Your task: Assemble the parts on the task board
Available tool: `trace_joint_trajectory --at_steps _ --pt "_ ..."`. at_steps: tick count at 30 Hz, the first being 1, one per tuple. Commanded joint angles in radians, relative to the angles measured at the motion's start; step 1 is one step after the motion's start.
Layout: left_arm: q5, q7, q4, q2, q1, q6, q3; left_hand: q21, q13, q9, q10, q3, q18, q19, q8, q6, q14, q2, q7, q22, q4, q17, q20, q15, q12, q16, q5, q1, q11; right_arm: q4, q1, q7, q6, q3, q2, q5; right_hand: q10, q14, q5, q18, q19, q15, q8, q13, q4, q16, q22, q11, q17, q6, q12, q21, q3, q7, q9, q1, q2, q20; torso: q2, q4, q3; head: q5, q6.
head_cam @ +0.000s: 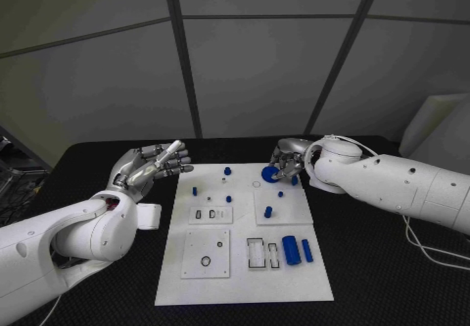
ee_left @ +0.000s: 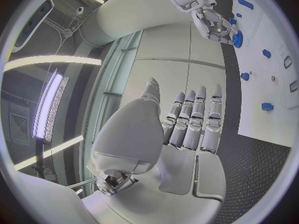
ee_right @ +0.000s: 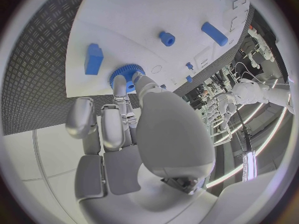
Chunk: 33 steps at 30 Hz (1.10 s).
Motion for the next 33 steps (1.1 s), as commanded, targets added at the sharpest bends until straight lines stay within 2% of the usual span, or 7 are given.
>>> trace_joint_trajectory --at_steps 1,11,17,22,26,33 --pt "-0.008 0.004 0.001 0.001 0.001 0.012 0.001 -0.004 0.0 0.0 -0.001 0.0 0.049 0.005 -0.004 -0.006 0.001 0.006 0.019 -0.001 -0.005 -0.001 0.004 0.0 -0.006 -0.006 0.001 0.007 0.001 0.005 -0.001 0.012 -0.032 -0.001 0.001 -0.034 -0.006 0.036 0.003 -0.007 0.012 -0.008 0.011 0.015 -0.005 0.008 0.01 -0.006 0.009 0.025 0.015 0.008 0.015 -0.006 0.007 0.017 0.009 -0.005 0.0 -0.0002 0.0002 -0.001 0.001" --pt "-0.008 0.003 -0.001 0.001 0.001 0.011 0.001 -0.005 0.0 0.0 -0.001 0.0 0.049 0.005 -0.005 -0.006 0.001 0.007 0.019 -0.002 -0.007 -0.001 0.004 0.001 -0.008 -0.008 0.001 0.009 0.002 0.042 -0.001 0.041 -0.115 -0.001 -0.004 -0.085 -0.006 0.041 0.007 -0.013 0.03 -0.014 0.009 0.076 -0.014 0.028 0.043 -0.013 0.042 0.058 0.069 0.024 0.045 -0.014 0.005 0.005 -0.001 -0.011 -0.001 -0.0001 0.0009 0.0 0.003" --pt "-0.008 0.003 -0.001 0.001 0.001 0.011 0.001 -0.005 0.0 0.0 -0.001 0.0 0.049 0.006 -0.005 -0.006 0.001 0.007 0.019 -0.002 -0.008 -0.001 0.004 0.001 -0.008 -0.008 0.001 0.01 0.002 0.088 -0.001 0.04 -0.14 -0.001 -0.012 -0.099 0.018 0.045 0.008 -0.015 0.036 -0.014 0.002 0.186 -0.017 0.041 0.056 -0.014 0.067 0.064 0.177 0.031 0.056 -0.015 0.002 -0.007 -0.007 -0.012 0.0 -0.0005 0.0004 0.003 0.006" --pt "-0.008 0.003 -0.002 0.002 0.001 0.011 0.001 -0.005 0.0 0.0 -0.001 0.0 0.049 0.006 -0.005 -0.006 0.001 0.007 0.019 -0.002 -0.008 -0.001 0.004 0.001 -0.008 -0.008 0.001 0.01 0.002 0.129 -0.001 0.032 -0.157 -0.001 -0.012 -0.107 0.061 0.051 0.017 -0.018 0.046 -0.013 -0.006 0.346 -0.024 0.064 0.075 -0.013 0.111 0.068 0.338 0.04 0.065 -0.014 -0.001 -0.02 -0.012 -0.011 0.0 -0.0002 0.0001 0.005 0.008" --pt "-0.008 0.003 -0.002 0.002 0.001 0.011 0.001 -0.005 0.0 0.0 -0.001 0.0 0.049 0.006 -0.005 -0.006 0.001 0.007 0.019 -0.002 -0.008 -0.001 0.004 0.001 -0.008 -0.008 0.001 0.01 0.002 0.152 -0.001 0.027 -0.166 -0.001 0.007 -0.111 0.086 0.054 0.021 -0.021 0.053 -0.012 -0.011 0.455 -0.03 0.077 0.088 -0.012 0.135 0.072 0.448 0.046 0.072 -0.014 -0.003 -0.03 -0.013 -0.01 -0.001 0.0007 -0.0005 0.008 0.008" --pt "-0.008 0.003 -0.002 0.003 0.001 0.011 0.001 -0.005 0.0 0.0 -0.001 0.0 0.049 0.006 -0.005 -0.006 0.001 0.007 0.019 -0.002 -0.008 -0.001 0.004 0.001 -0.008 -0.008 0.001 0.01 0.002 0.153 -0.001 0.021 -0.168 -0.001 0.061 -0.132 0.085 0.054 0.021 -0.021 0.054 -0.012 -0.014 0.476 -0.033 0.08 0.091 -0.011 0.141 0.073 0.466 0.047 0.076 -0.013 -0.003 -0.034 -0.011 -0.01 0.0 0.0022 -0.0015 0.012 0.008"
